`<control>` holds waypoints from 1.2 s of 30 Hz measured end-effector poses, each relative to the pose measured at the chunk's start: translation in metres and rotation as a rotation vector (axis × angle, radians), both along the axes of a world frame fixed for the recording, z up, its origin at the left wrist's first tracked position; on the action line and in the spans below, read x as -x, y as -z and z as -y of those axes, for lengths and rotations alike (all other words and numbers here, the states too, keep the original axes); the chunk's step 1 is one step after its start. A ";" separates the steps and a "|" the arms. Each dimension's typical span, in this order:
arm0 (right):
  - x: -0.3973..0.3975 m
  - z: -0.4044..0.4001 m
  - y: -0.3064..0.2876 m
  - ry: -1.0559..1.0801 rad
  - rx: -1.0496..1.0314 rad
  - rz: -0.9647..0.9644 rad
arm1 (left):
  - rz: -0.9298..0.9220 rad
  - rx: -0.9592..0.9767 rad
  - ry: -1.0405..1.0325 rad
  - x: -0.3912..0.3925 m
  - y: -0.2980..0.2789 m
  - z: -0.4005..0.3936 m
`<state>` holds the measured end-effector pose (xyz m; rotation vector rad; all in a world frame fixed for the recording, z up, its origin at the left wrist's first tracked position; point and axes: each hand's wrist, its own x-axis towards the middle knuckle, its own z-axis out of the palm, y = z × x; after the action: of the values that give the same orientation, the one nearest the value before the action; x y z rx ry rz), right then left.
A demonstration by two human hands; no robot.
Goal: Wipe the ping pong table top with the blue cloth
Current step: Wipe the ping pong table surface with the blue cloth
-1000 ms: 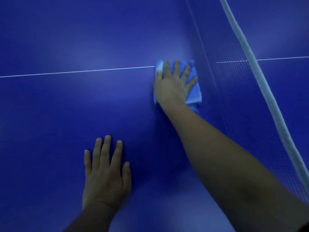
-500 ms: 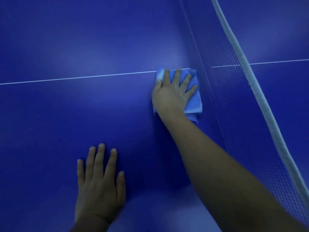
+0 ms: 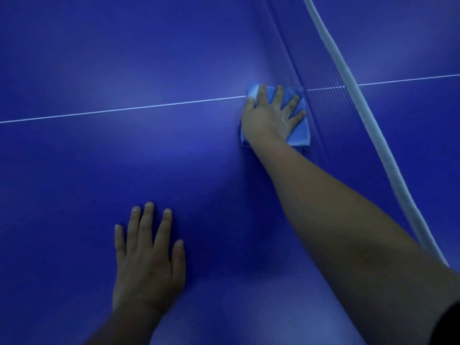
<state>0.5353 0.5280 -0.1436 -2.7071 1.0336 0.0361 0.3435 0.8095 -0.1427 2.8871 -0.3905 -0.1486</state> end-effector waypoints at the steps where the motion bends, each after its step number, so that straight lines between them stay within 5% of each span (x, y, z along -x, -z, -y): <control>1: 0.013 -0.003 0.001 0.002 0.006 -0.002 | -0.003 -0.005 -0.001 0.000 0.000 0.001; 18: 0.286 -0.064 0.001 0.162 0.021 -0.011 | -0.028 0.211 0.056 0.010 -0.006 -0.010; 28: 0.421 -0.087 -0.005 0.349 -0.012 -0.073 | -0.094 0.272 0.630 0.150 -0.022 -0.016; 36: 0.528 -0.112 -0.005 0.474 -0.022 -0.057 | -0.131 0.186 0.883 0.243 -0.013 -0.017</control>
<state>0.0075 0.6403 -0.1386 -2.3837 1.6498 0.0398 0.1009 0.8263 -0.1301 2.3025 -1.5192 -0.4058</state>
